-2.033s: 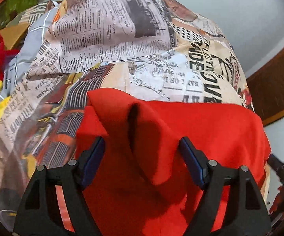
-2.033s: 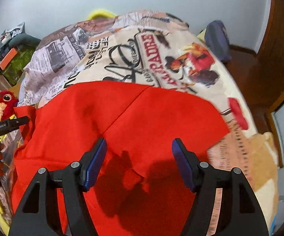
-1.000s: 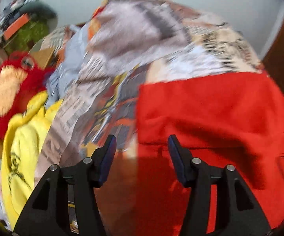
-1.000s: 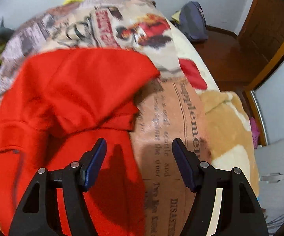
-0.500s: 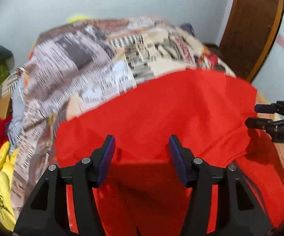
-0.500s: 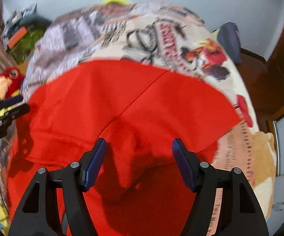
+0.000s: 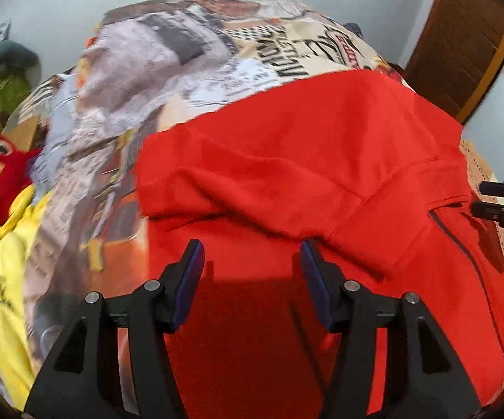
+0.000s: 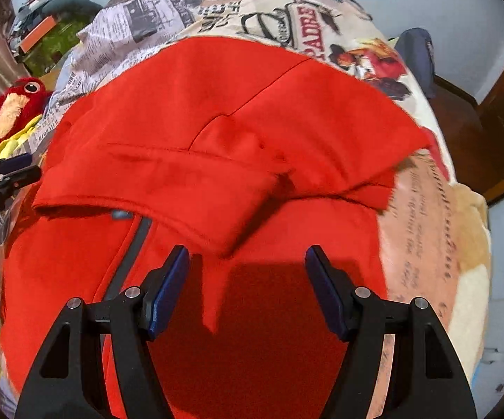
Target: Fold large clothes
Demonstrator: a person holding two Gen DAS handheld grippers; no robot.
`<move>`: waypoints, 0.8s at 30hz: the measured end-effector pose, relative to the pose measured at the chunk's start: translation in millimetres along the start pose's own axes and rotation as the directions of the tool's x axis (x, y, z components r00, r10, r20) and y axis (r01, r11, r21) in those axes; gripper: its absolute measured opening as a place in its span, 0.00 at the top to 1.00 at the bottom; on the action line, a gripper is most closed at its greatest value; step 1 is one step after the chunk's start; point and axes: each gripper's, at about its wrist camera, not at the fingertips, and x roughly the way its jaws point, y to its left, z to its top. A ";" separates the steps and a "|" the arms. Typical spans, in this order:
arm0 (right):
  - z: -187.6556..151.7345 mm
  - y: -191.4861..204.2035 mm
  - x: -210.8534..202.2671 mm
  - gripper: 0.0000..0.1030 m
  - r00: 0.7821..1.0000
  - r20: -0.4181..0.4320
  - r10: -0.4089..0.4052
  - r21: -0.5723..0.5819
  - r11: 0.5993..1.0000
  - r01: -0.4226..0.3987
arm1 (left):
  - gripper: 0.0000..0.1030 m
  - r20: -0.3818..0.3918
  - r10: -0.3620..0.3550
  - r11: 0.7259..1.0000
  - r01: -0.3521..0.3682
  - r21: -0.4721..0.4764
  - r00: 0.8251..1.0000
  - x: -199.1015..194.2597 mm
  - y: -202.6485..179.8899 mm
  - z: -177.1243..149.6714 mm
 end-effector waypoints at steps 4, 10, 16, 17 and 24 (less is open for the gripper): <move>-10.7 -1.7 -28.3 0.36 0.998 0.047 -0.036 -0.005 0.999 0.036 | 0.45 0.041 0.023 0.999 -0.022 -0.030 0.999 -33.9 13.7 -11.3; -30.7 -7.6 -69.0 0.36 0.990 0.121 -0.075 0.004 0.997 0.075 | 0.45 0.074 0.052 0.997 -0.047 -0.061 0.996 -80.3 29.8 -28.3; -53.4 -18.6 -82.6 0.36 0.984 0.143 -0.104 0.036 0.994 0.100 | 0.39 0.023 0.046 0.997 -0.045 -0.068 0.999 -93.0 37.1 -59.9; -57.5 -21.2 -82.0 0.36 0.985 0.138 -0.103 0.049 0.994 0.097 | 0.39 0.009 0.034 0.997 -0.033 -0.074 0.999 -92.2 38.3 -65.8; -87.7 -44.1 -66.0 0.36 0.992 0.043 -0.122 0.130 0.985 0.116 | 0.39 -0.155 -0.096 0.980 0.066 -0.189 0.983 -57.5 51.4 -115.9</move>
